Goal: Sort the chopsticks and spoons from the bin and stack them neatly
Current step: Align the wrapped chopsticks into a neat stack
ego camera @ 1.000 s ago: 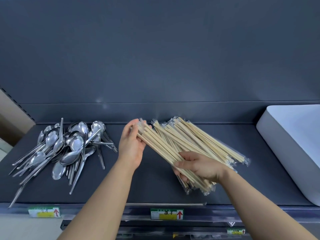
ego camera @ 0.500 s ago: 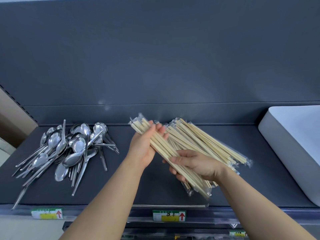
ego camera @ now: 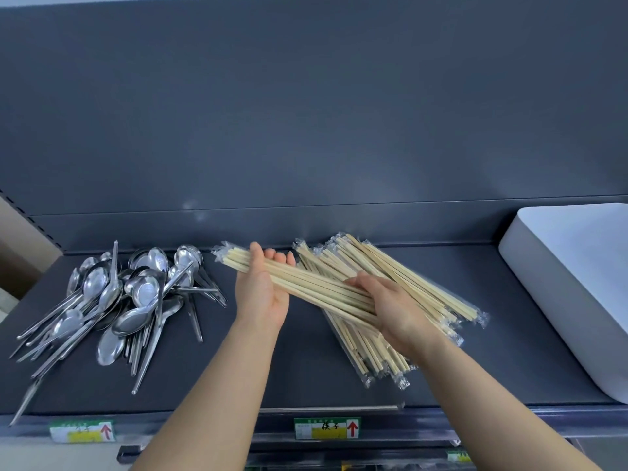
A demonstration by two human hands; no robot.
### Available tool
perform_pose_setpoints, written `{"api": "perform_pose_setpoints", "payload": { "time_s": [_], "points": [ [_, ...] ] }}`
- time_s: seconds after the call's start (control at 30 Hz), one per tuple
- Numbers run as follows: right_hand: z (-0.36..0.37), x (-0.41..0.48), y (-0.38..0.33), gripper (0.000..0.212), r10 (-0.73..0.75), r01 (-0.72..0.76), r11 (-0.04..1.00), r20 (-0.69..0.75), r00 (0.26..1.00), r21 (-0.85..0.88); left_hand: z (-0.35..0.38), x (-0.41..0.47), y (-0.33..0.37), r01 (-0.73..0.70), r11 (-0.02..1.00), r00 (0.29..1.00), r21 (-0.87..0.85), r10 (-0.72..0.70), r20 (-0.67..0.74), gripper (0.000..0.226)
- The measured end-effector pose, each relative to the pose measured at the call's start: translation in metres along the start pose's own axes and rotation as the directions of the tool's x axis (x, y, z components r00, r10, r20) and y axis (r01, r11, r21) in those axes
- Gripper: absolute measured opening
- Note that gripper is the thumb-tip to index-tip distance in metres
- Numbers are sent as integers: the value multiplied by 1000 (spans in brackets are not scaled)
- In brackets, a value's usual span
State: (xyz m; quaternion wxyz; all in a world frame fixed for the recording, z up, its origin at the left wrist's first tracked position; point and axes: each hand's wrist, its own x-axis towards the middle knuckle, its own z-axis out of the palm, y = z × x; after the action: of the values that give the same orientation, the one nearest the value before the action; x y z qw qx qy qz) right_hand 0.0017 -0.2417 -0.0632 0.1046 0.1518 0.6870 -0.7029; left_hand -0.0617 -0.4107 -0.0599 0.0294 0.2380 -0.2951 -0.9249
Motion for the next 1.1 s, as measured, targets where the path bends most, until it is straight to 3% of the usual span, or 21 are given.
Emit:
{"api": "perform_pose_setpoints", "payload": {
  "time_s": [0.07,0.13,0.2,0.33,0.4,0.5,0.63,0.7,0.83,1.1],
  "points": [
    [-6,-5,-1,30,-148,162,929,68,987,-332,-2,2,3,-3,1000,1000,-5,3,-10,20],
    [-9,-2,2,36,-211,287,815,203,956,-503,-3,1,3,-5,1000,1000,6,5,-11,21],
    [-7,2,7,48,-171,317,802,314,934,-506,-4,-2,2,-1,1000,1000,16,1,24,21],
    [-5,5,16,31,-130,258,919,386,913,-299,-11,-9,-8,71,994,989,84,-81,124,22],
    [-4,3,22,27,-120,266,908,408,905,-323,-22,-16,-19,126,975,976,185,-156,152,21],
    [-5,-1,24,23,-105,271,861,371,922,-430,-33,-16,-24,170,958,979,233,-190,69,24],
    [-11,3,21,28,-290,304,721,128,948,-623,-38,-8,-10,231,918,973,323,-217,-78,24],
    [-8,7,24,27,-356,285,568,81,931,-772,-40,-10,-10,258,887,966,384,-248,-77,22],
    [0,13,23,31,-395,187,271,69,916,-944,-41,-14,-15,276,862,959,425,-276,-64,18],
    [17,19,19,18,-308,103,38,87,947,-994,-48,-14,-22,314,859,946,405,-319,-57,14]
  ]
}}
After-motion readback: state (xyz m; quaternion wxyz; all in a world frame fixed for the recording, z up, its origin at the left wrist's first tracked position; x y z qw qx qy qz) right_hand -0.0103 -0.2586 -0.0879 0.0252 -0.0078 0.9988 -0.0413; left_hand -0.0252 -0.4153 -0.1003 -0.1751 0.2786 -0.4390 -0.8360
